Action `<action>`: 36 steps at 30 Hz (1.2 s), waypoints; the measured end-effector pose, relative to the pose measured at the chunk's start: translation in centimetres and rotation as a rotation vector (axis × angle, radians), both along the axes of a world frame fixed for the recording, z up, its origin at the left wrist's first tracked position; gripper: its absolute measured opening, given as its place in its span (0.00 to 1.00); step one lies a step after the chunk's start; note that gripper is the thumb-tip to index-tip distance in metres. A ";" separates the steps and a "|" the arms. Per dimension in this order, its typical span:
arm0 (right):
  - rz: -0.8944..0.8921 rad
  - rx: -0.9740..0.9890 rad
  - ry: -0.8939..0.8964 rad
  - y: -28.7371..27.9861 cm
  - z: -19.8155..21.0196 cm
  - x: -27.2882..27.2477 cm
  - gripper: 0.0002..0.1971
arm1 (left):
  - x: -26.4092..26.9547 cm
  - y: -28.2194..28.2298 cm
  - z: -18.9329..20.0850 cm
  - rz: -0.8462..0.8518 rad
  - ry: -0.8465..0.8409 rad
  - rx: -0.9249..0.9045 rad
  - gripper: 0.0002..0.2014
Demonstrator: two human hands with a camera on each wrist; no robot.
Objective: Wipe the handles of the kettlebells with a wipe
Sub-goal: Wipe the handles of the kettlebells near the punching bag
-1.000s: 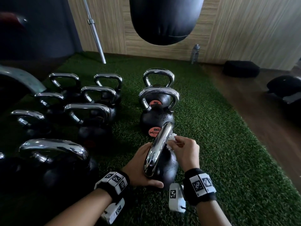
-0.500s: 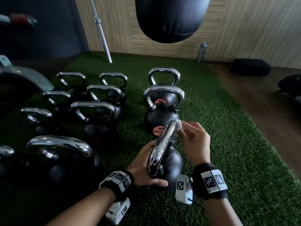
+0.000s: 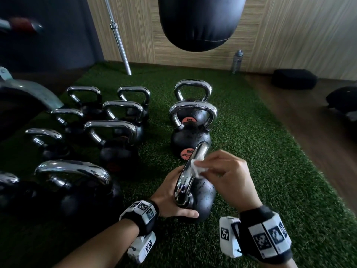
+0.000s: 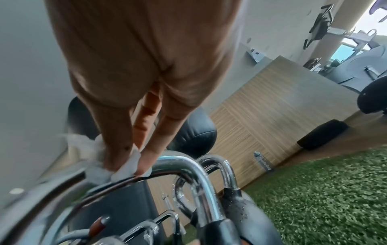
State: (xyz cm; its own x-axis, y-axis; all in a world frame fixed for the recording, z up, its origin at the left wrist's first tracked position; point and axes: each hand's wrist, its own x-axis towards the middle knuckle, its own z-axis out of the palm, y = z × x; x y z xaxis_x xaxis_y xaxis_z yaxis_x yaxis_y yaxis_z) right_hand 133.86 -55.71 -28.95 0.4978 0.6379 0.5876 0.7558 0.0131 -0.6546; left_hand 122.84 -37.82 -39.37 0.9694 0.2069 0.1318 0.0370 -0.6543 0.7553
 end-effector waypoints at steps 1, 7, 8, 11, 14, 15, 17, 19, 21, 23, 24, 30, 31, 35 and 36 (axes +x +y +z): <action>0.048 -0.027 0.039 -0.3 0.1 -0.7 0.17 | 0.4 0.1 -0.1 -0.036 0.004 0.021 0.56; -0.006 0.034 0.197 -0.5 -0.2 -1.5 0.16 | 0.3 0.3 -0.5 -0.001 -0.078 0.001 0.60; 0.000 0.017 0.218 -0.6 -0.1 -1.3 0.15 | 0.4 0.3 -0.7 -0.004 -0.069 -0.009 0.59; 0.105 -0.074 0.280 -0.9 0.0 -2.1 0.14 | 0.9 0.7 -1.7 -0.050 0.074 0.056 0.53; 0.131 -0.073 0.376 -0.8 -0.3 -2.7 0.14 | 0.9 0.9 -1.8 -0.044 0.129 0.085 0.53; 0.126 -0.065 0.402 -0.8 -0.5 -2.6 0.14 | 0.7 0.9 -1.7 -0.037 0.104 0.094 0.54; 0.130 -0.070 0.439 -0.9 -0.6 -2.4 0.14 | 0.4 0.5 -1.1 -0.035 0.058 0.092 0.58; 0.160 -0.118 0.465 -0.9 -0.9 -2.5 0.14 | -0.1 -0.1 0.0 -0.023 0.059 0.015 0.55; 0.164 -0.178 0.464 -0.9 -1.0 -2.8 0.14 | -0.4 -0.5 0.7 0.011 0.055 -0.043 0.54; 0.152 -0.212 0.459 -0.7 -1.3 -3.0 0.13 | -0.7 -0.6 1.0 0.043 0.071 -0.069 0.59; 0.151 -0.226 0.454 -0.7 -1.3 -2.9 0.13 | -0.7 -0.6 1.1 0.047 0.074 -0.070 0.59; 0.144 -0.269 0.424 -0.5 -2.0 -2.8 0.13 | -0.8 -0.5 0.8 0.063 0.039 -0.066 0.66; 0.137 -0.287 0.390 -0.4 -2.2 -2.8 0.12 | -0.7 -0.5 0.6 0.053 0.034 -0.064 0.67; 0.132 -0.354 0.277 -0.2 -3.0 -3.0 0.11 | -0.7 -0.5 0.0 0.041 0.017 -0.130 0.63; 0.127 -0.359 0.262 -0.2 -3.0 -2.8 0.10 | -0.7 -0.5 0.1 0.054 0.024 -0.117 0.64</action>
State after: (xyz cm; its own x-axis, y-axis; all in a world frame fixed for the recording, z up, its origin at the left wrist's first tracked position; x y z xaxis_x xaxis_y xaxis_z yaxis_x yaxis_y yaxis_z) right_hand 131.02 -55.90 -31.94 0.5047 0.8437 0.1830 0.5710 -0.1673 -0.8037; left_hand 122.12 -38.32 -39.25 0.9591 0.2713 0.0808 0.0884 -0.5583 0.8249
